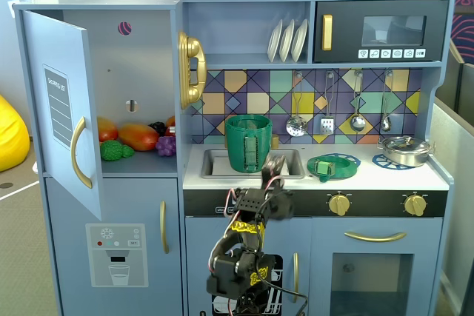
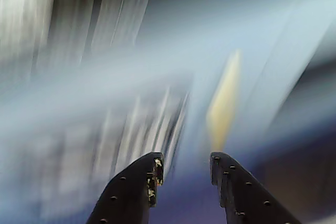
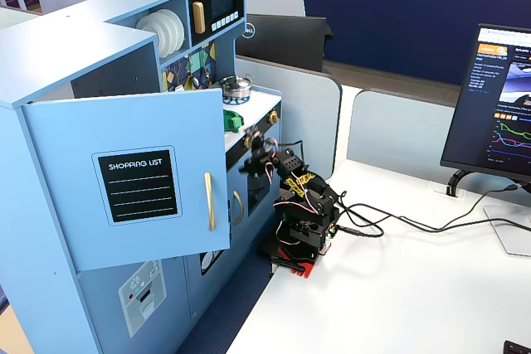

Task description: Pick up the lid from the counter and put it on the green recipient

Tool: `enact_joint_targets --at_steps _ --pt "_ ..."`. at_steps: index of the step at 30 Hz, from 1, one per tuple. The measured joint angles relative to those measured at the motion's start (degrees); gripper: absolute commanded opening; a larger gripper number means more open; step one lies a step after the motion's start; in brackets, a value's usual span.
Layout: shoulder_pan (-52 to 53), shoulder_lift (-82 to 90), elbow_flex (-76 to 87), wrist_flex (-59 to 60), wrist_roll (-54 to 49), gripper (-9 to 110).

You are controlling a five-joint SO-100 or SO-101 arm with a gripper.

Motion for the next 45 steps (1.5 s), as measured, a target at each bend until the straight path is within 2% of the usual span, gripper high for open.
enact_joint_targets --at_steps 4,10,17,24,32,45 --pt "6.7 0.1 -2.8 -7.7 0.0 49" --pt "13.3 1.8 -3.5 -12.0 0.0 57" --pt "18.6 -8.7 -3.5 -31.6 -0.1 55" --pt "19.1 -22.8 -3.5 -46.8 1.1 53" --pt "17.6 -29.8 -3.5 -53.1 1.8 51" --pt "15.8 -38.7 -11.1 -54.5 1.8 49"
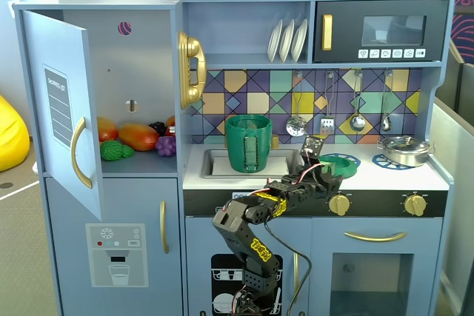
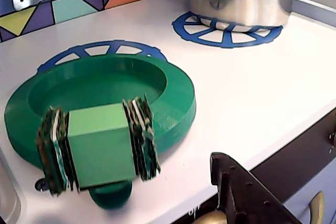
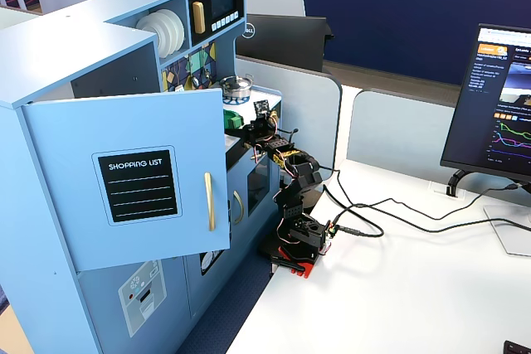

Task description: Pick up the lid from the counter and put it on the green recipient

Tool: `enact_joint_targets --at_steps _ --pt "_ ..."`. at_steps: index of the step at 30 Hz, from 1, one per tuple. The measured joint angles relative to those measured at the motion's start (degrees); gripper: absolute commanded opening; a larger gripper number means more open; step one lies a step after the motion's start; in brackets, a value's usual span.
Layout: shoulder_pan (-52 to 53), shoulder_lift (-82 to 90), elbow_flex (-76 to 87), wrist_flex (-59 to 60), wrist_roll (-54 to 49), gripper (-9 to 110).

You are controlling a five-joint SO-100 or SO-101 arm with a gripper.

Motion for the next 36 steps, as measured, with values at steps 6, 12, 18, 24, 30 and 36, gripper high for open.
enact_joint_targets --at_steps 6,12,18,24,30,36 --pt "-0.2 -3.9 -3.7 -0.2 0.0 48" --pt "-2.1 -8.0 -7.5 -1.1 0.0 46" --pt "-2.5 -10.4 -10.0 -1.1 0.0 42" --pt "-3.6 -11.0 -10.4 -1.1 -0.4 38" --pt "-3.3 -11.3 -10.4 -1.1 -0.9 29" --pt "-3.6 -11.3 -10.4 -0.1 -2.9 0"
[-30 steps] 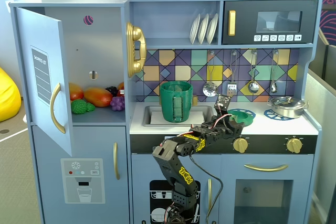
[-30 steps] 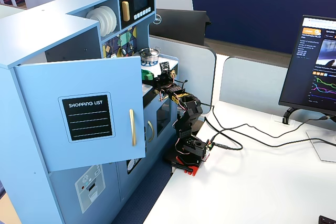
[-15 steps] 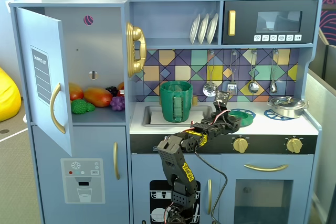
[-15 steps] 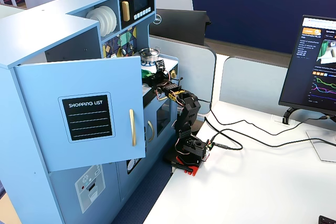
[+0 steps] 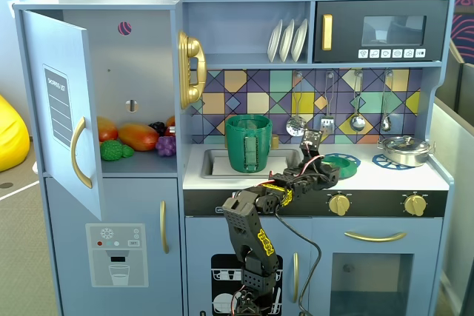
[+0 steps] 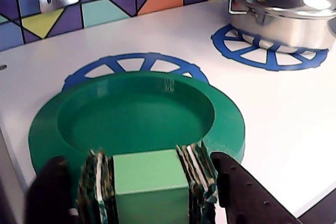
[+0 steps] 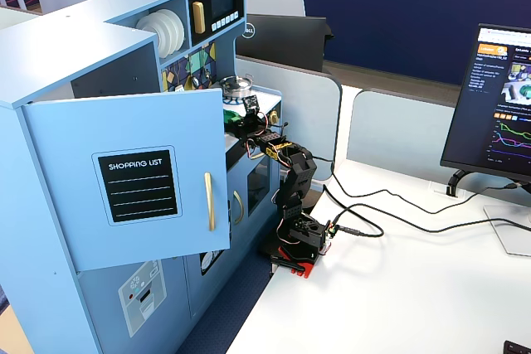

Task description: Pick up the lid from the counter and put it on the green recipient

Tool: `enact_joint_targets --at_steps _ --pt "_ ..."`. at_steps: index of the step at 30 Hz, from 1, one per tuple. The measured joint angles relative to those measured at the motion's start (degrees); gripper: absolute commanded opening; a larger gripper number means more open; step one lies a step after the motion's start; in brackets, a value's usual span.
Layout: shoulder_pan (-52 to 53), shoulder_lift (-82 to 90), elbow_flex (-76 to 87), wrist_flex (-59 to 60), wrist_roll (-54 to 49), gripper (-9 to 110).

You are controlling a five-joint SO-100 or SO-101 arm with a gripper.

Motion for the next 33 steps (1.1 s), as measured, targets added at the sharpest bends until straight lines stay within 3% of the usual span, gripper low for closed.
enact_joint_targets --at_steps 17,33 --pt "-0.7 0.0 -2.9 0.6 0.5 0" --pt "-2.6 6.9 -18.5 12.2 3.2 0"
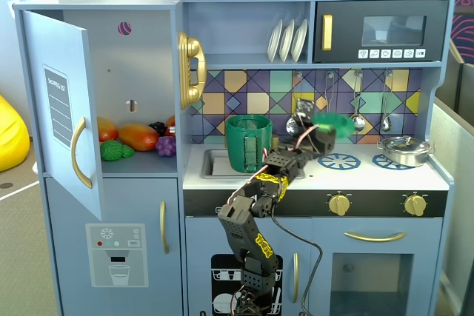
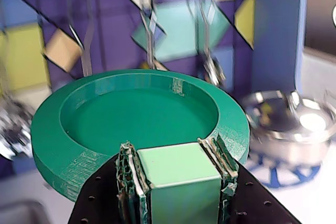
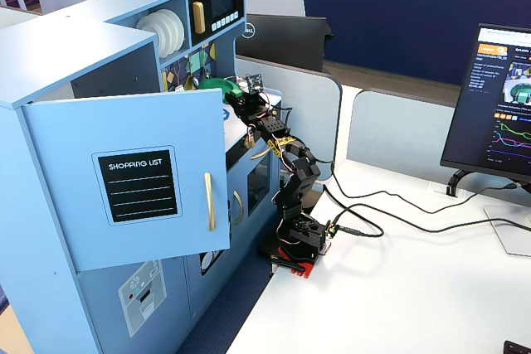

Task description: Pick up the lid from the counter and put it on the green recipient

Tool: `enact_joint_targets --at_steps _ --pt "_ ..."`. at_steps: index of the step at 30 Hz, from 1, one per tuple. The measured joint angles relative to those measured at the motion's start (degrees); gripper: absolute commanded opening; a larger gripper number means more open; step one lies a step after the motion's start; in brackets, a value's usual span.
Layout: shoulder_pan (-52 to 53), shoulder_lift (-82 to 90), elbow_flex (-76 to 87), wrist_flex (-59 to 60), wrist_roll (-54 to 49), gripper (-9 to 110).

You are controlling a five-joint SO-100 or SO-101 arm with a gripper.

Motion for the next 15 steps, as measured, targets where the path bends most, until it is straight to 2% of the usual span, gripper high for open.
enact_joint_targets --at_steps 15 --pt "-14.7 1.3 -15.9 13.4 0.1 0"
